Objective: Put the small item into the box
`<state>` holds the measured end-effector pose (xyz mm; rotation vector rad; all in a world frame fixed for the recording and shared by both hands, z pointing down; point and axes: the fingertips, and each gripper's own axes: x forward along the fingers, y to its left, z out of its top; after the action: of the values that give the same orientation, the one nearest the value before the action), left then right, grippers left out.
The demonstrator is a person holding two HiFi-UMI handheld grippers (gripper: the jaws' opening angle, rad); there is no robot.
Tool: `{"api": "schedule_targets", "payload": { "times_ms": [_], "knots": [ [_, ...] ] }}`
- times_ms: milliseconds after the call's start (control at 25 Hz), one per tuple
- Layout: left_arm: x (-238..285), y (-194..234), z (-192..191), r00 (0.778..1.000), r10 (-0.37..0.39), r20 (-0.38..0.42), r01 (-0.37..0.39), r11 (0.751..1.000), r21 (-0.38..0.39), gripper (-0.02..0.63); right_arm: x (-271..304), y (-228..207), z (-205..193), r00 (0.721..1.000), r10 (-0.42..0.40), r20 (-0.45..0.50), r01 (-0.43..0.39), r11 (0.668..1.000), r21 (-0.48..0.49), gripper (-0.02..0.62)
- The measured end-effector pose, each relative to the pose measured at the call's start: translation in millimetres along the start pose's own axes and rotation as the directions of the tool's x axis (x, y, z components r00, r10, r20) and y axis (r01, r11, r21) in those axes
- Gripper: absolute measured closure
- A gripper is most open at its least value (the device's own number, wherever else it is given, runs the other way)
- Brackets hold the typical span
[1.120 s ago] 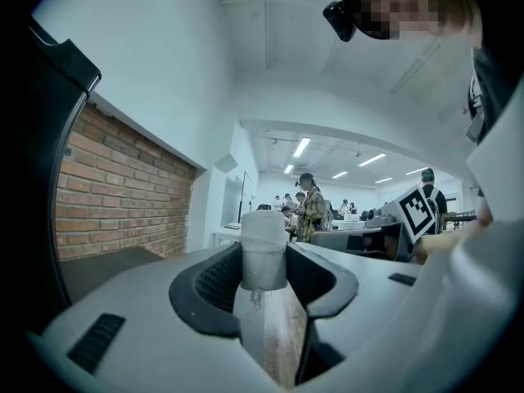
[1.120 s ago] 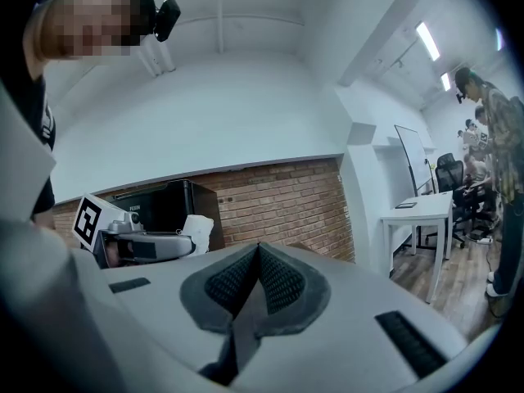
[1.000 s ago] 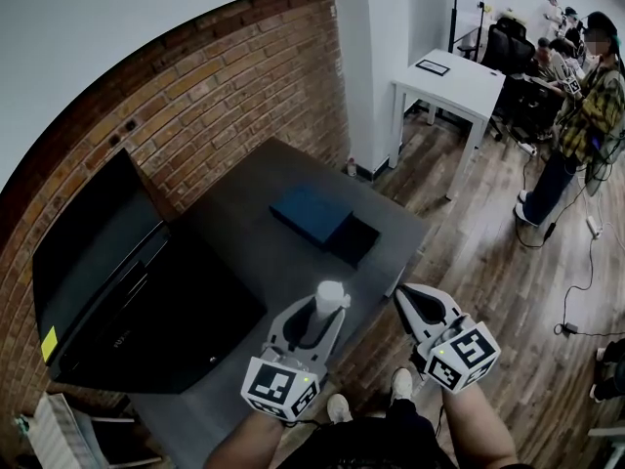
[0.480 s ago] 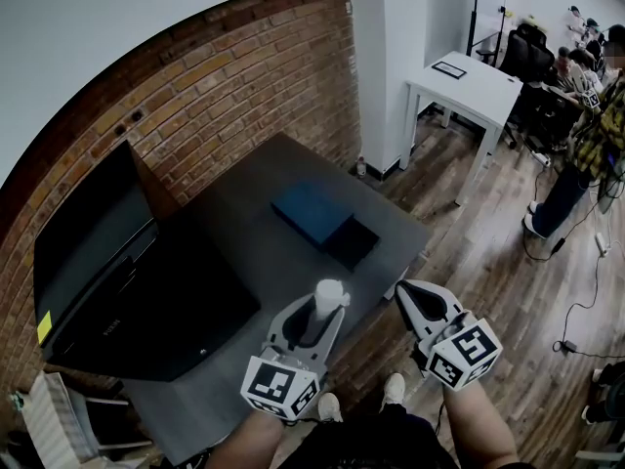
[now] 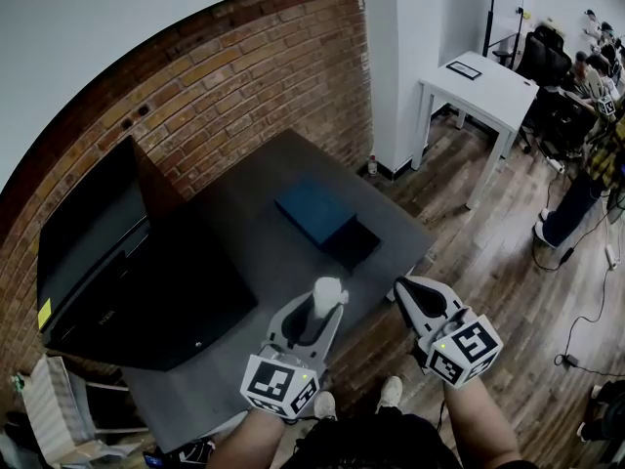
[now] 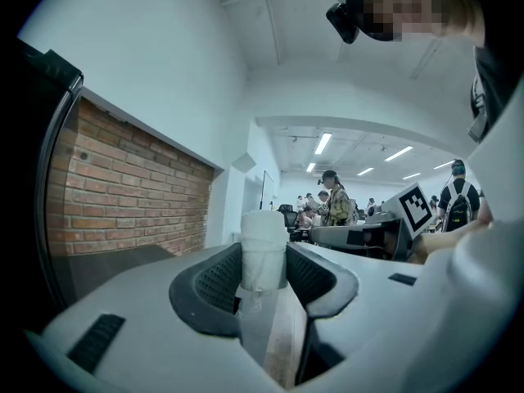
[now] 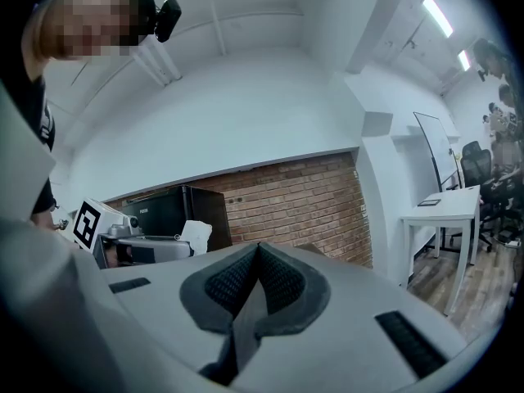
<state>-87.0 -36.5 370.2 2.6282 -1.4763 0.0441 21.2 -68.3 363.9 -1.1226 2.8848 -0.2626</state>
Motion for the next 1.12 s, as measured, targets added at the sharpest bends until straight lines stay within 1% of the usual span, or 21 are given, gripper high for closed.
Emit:
{"api": "schedule_targets", "payload": {
  "times_ms": [520, 800, 1120],
  "knots": [
    [20, -14, 1, 0.993, 0.117, 0.015, -0.117, 0.993, -0.017, 0.416, 0, -29, 9, 0.994, 0.105, -0.015, -0.105, 0.994, -0.009, 0.577],
    [21, -30, 7, 0.983, 0.184, 0.017, -0.184, 0.983, 0.013, 0.416, -9, -37, 13, 0.986, 0.168, -0.012, -0.168, 0.986, 0.0, 0.578],
    [26, -41, 12, 0.974, 0.225, 0.005, -0.225, 0.973, 0.043, 0.416, -15, -42, 17, 0.977, 0.215, -0.003, -0.215, 0.977, 0.012, 0.578]
  ]
}}
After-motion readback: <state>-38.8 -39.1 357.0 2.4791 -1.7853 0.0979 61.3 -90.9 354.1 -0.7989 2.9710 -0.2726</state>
